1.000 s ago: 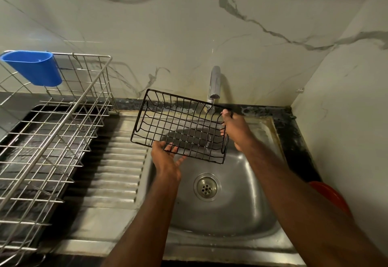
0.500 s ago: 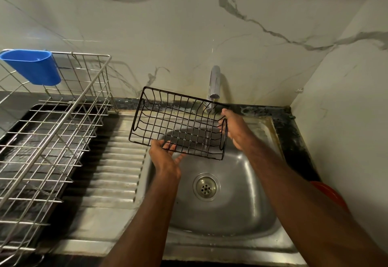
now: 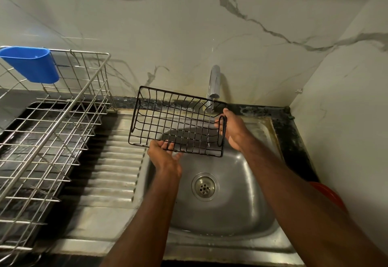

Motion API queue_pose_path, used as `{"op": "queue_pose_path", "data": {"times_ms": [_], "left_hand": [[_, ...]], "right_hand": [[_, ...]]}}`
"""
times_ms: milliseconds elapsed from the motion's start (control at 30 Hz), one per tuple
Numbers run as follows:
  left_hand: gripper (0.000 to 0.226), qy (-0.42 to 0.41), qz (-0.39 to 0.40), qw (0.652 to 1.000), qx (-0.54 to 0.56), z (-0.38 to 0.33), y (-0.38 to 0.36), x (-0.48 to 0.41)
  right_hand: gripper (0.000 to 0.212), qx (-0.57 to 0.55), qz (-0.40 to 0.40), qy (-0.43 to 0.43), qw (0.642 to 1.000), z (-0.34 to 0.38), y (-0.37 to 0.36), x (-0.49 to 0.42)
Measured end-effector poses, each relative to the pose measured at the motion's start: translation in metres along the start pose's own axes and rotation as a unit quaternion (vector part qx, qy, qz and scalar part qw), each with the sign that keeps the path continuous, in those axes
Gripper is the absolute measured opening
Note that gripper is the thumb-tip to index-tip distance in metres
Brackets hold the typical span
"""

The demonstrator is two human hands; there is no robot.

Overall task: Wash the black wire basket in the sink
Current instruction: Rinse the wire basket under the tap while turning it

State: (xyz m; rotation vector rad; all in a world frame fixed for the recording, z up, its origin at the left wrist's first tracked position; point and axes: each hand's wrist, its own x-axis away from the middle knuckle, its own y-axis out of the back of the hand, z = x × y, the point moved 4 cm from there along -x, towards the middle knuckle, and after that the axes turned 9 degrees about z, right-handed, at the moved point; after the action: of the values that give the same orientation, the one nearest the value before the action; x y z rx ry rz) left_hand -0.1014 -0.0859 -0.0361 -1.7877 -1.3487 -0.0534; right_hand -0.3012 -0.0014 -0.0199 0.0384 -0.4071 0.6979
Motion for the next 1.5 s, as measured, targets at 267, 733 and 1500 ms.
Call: {"op": "queue_pose_path", "data": {"times_ms": [267,733,1500], "left_hand": [[0.014,-0.006,-0.013,1.000,0.010,-0.003,-0.003,0.002],[0.014,0.005,0.005,0.999,0.041,-0.004,-0.004,-0.001],[0.012,0.029,0.011,0.998,0.054,0.003,-0.010,-0.008]], "right_hand": [[0.039,-0.048,0.020,-0.010,0.999,-0.001,0.000,0.002],[0.041,-0.025,0.004,0.000,1.000,0.002,-0.002,0.000],[0.042,0.004,-0.014,0.005,1.000,0.009,0.004,0.008]]}}
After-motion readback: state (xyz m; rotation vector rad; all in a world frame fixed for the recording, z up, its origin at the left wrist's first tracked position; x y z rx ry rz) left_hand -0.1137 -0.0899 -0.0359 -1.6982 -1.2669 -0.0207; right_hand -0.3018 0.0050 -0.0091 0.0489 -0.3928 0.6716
